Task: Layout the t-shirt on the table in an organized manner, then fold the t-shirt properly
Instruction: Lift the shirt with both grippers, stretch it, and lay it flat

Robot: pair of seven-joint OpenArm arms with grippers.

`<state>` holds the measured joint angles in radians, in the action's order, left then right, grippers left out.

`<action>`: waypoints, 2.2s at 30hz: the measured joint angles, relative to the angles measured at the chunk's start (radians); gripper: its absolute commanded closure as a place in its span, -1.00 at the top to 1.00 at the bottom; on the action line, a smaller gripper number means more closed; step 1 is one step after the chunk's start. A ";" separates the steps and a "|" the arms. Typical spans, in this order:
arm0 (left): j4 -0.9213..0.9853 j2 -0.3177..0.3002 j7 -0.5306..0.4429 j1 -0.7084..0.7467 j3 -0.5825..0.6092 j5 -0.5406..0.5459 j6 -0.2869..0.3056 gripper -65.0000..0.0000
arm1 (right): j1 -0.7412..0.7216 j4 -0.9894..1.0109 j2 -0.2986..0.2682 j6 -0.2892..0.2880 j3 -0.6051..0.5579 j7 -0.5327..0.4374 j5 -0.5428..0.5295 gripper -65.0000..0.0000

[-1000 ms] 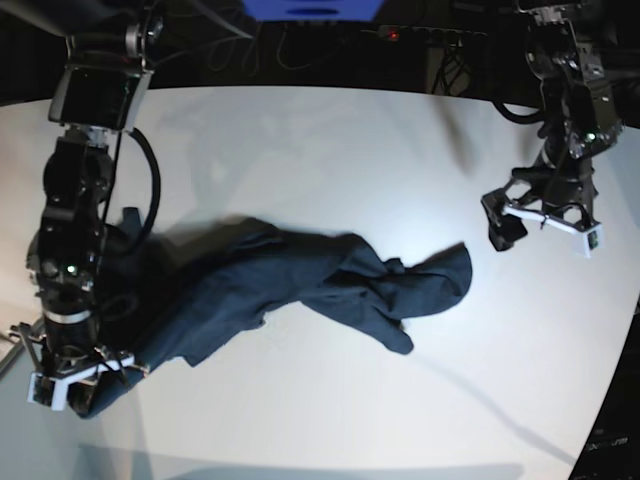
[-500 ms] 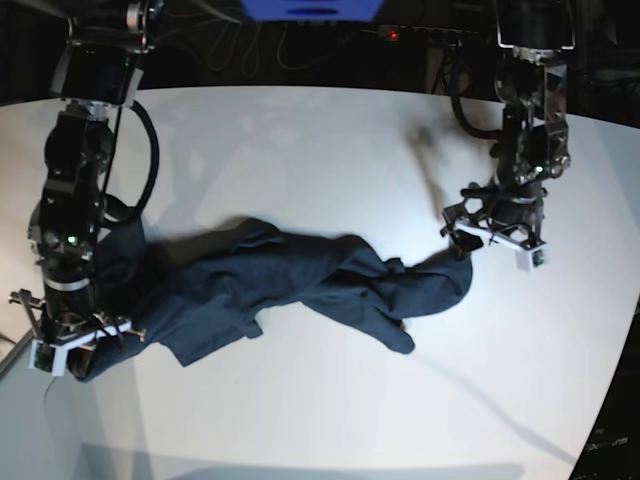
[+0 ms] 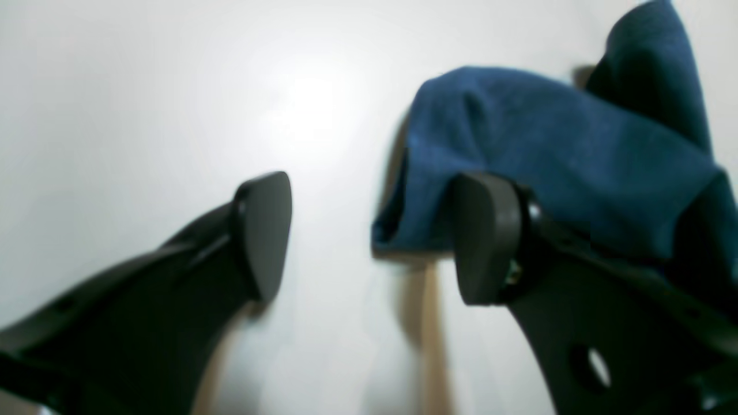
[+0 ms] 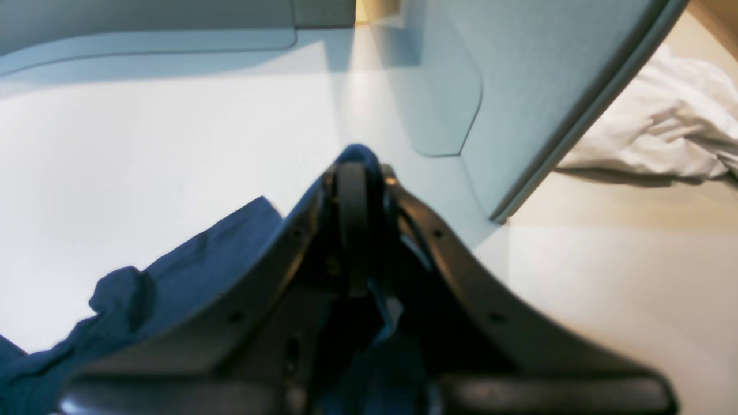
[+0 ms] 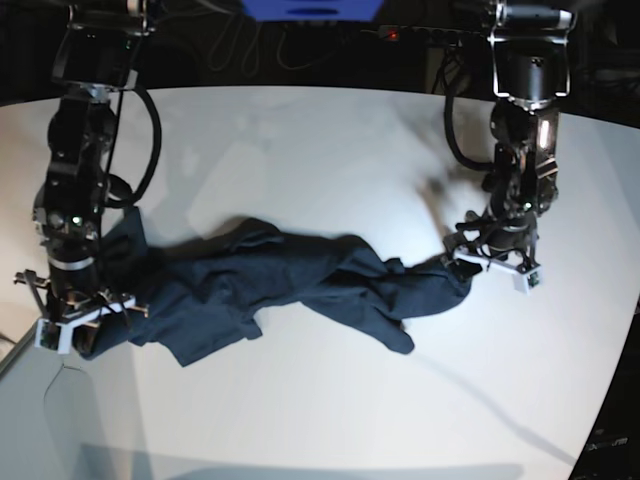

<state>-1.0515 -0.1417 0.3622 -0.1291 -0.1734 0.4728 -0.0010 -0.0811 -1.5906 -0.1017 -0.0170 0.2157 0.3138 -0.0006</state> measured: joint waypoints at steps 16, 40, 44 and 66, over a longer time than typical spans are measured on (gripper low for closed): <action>0.024 -0.011 0.011 -0.028 0.118 0.007 0.000 -1.00 | 0.066 -0.047 0.002 0.000 -0.002 0.007 0.000 -1.00; -0.822 -0.056 0.504 0.294 -0.473 0.359 -0.005 -0.99 | 0.126 -0.305 0.003 0.000 -0.001 0.000 -0.004 -1.00; -0.831 -0.055 0.496 0.139 -0.465 0.389 0.002 -0.99 | 0.119 -0.305 0.002 0.000 -0.001 0.004 -0.004 -1.00; 0.149 -0.128 0.262 -0.490 -0.186 0.390 -0.002 -0.03 | -0.309 0.225 -0.024 -0.001 -0.011 0.011 0.003 -0.87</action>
<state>-0.9024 -0.2699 0.6247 -0.6193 -0.3595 0.8631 -0.0025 -0.3904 -1.3651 -0.1253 -0.0177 0.2047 0.3248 0.0021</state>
